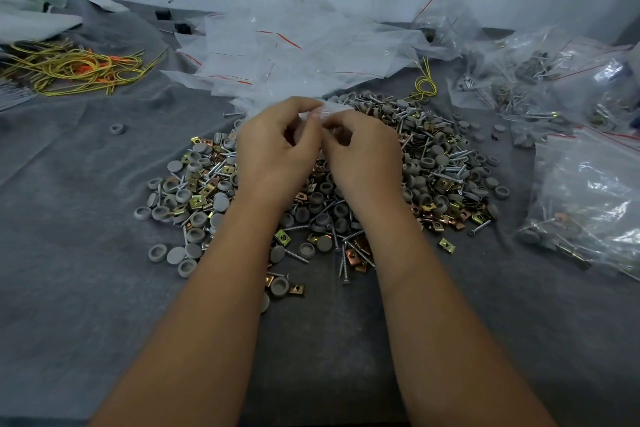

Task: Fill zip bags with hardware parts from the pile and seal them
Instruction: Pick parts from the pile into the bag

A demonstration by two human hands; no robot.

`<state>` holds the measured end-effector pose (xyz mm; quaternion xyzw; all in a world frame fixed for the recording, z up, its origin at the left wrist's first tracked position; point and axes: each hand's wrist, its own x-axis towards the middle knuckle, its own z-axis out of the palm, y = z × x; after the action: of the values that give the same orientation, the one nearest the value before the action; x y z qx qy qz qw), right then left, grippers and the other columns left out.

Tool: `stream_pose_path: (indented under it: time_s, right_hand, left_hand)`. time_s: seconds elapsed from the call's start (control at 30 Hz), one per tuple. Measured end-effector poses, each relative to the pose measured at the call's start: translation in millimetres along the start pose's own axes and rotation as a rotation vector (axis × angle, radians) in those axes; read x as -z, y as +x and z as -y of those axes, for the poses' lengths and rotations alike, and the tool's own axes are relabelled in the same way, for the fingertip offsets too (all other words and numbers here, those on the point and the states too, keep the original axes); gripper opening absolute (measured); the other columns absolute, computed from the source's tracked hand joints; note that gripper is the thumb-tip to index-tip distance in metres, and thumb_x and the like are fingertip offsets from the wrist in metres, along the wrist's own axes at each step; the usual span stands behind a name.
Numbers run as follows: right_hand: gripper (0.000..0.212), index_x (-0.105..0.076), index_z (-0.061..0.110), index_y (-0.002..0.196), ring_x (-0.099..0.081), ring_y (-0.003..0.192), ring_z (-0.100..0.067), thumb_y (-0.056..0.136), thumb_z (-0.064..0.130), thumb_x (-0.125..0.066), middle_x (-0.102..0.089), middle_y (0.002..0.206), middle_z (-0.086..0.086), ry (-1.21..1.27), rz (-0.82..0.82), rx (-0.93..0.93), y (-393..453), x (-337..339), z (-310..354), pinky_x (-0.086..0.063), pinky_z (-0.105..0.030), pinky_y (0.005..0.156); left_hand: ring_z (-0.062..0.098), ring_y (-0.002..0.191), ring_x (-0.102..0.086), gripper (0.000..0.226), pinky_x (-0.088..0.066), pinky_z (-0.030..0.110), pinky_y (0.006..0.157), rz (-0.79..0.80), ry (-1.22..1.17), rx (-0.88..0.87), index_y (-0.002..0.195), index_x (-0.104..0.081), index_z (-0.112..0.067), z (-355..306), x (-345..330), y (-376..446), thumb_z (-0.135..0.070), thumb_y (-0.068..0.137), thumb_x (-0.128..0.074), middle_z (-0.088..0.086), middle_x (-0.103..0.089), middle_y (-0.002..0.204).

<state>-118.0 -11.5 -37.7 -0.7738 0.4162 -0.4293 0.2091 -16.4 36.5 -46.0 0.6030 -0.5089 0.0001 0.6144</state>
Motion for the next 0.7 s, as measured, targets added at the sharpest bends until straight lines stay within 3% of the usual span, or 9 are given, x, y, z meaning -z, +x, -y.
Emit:
stream_pose_path:
  time_s: [0.2, 0.33, 0.4, 0.47, 0.57, 0.63, 0.7]
  right_hand:
    - [0.027, -0.071, 0.019, 0.117, -0.066, 0.095, -0.009, 0.097, 0.013, -0.054, -0.073, 0.108, 0.004, 0.167, -0.047, 0.098, -1.7, -1.5, 1.9, -0.051, -0.022, 0.083]
    - [0.025, -0.061, 0.028, 0.111, -0.056, 0.059, -0.014, 0.095, 0.014, -0.047, -0.068, 0.082, 0.002, 0.228, -0.092, 0.059, -2.9, -1.2, 2.8, -0.049, -0.036, 0.056]
    - [0.023, -0.049, 0.029, 0.104, -0.053, 0.056, -0.008, 0.088, 0.012, -0.044, -0.066, 0.082, 0.007, 0.232, -0.105, 0.019, -2.7, 0.7, 2.8, -0.045, -0.031, 0.053]
    - [0.023, -0.049, 0.029, 0.098, -0.054, 0.063, -0.005, 0.085, 0.010, -0.045, -0.064, 0.083, 0.011, 0.181, -0.067, -0.037, -1.7, 2.7, 2.1, -0.043, -0.028, 0.056]
    - [0.021, -0.061, 0.025, 0.095, -0.056, 0.078, -0.014, 0.086, 0.010, -0.048, -0.062, 0.090, 0.009, -0.026, 0.067, -0.087, -0.3, 5.0, -0.9, -0.041, -0.028, 0.061]
    - [0.022, -0.068, 0.020, 0.098, -0.055, 0.094, -0.023, 0.086, 0.015, -0.049, -0.064, 0.096, 0.001, -0.231, 0.170, -0.051, 0.6, 5.1, -4.1, -0.046, -0.035, 0.076]
    - [0.024, -0.068, 0.018, 0.102, -0.049, 0.107, -0.028, 0.085, 0.025, -0.052, -0.063, 0.103, -0.003, -0.434, 0.267, 0.006, -0.1, 3.8, -5.3, -0.042, -0.039, 0.089]
  left_hand:
    - [0.003, 0.048, -0.041, 0.022, -0.033, 0.022, 0.053, -0.154, 0.026, 0.067, 0.098, -0.073, -0.025, 4.9, 0.8, 3.7, -0.032, 0.090, -0.053, -0.017, -0.046, 0.050]
    - [0.005, 0.049, -0.040, 0.025, -0.033, 0.024, 0.054, -0.255, 0.076, 0.087, 0.098, -0.072, -0.022, 4.0, 3.6, 4.4, -0.032, 0.090, -0.051, -0.010, -0.042, 0.050]
    - [0.006, 0.050, -0.039, 0.026, -0.032, 0.025, 0.054, -0.286, 0.099, 0.092, 0.099, -0.072, -0.020, 2.6, 4.8, 5.0, -0.032, 0.090, -0.050, -0.011, -0.040, 0.052]
    - [0.005, 0.050, -0.039, 0.026, -0.031, 0.024, 0.053, -0.284, 0.119, 0.108, 0.099, -0.071, -0.020, 2.0, 5.2, 5.2, -0.032, 0.090, -0.049, -0.011, -0.040, 0.052]
    - [0.003, 0.049, -0.042, 0.028, -0.031, 0.021, 0.050, -0.226, 0.135, 0.135, 0.101, -0.071, -0.022, 3.3, 4.4, 4.8, -0.033, 0.090, -0.048, -0.012, -0.042, 0.048]
    - [0.003, 0.048, -0.043, 0.029, -0.030, 0.024, 0.050, -0.163, 0.149, 0.162, 0.101, -0.071, -0.023, 5.0, 3.0, 5.0, -0.034, 0.088, -0.047, -0.012, -0.042, 0.046]
    - [0.003, 0.047, -0.043, 0.028, -0.029, 0.024, 0.050, -0.110, 0.174, 0.194, 0.099, -0.071, -0.025, 6.9, 1.7, 5.5, -0.034, 0.086, -0.047, -0.009, -0.042, 0.047]
